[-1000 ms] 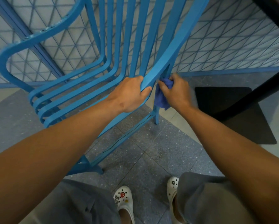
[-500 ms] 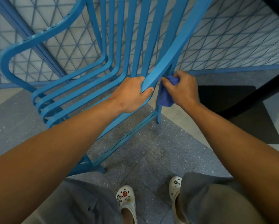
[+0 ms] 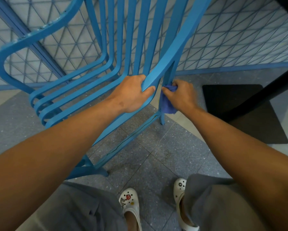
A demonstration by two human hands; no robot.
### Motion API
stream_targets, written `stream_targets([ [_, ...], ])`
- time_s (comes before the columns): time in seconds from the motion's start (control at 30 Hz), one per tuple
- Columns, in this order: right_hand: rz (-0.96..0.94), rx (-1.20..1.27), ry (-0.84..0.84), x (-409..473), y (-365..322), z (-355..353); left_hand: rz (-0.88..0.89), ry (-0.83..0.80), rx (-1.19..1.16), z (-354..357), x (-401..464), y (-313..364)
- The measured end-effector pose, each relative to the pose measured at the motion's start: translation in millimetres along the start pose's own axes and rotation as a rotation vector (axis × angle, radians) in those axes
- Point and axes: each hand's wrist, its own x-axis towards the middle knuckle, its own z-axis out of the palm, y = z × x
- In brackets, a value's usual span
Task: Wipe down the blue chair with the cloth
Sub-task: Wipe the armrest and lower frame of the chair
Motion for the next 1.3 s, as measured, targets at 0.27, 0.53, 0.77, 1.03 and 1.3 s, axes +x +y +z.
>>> stream_targets([
  [0.27, -0.047, 0.042, 0.106, 6.4, -13.5, -8.0, 0.012, 0.012, 0.009, 1.7, 2.0, -1.9],
  [0.53, -0.002, -0.026, -0.02, 0.1, -4.5, 1.2, 0.026, 0.003, -0.012, 1.2, 2.9, -4.7],
  [0.77, -0.077, 0.132, 0.24, 17.6, -44.3, -54.1, 0.015, 0.019, -0.043, 2.6, 2.1, -2.8],
  [1.03, -0.124, -0.024, -0.004, -2.1, -11.6, -31.4, 0.033, 0.022, -0.032, 0.8, 1.6, -1.1],
  [1.3, -0.143, 0.091, 0.054, 0.0, -8.9, -32.5, 0.035, 0.014, -0.037, 0.0, 1.3, -0.9],
])
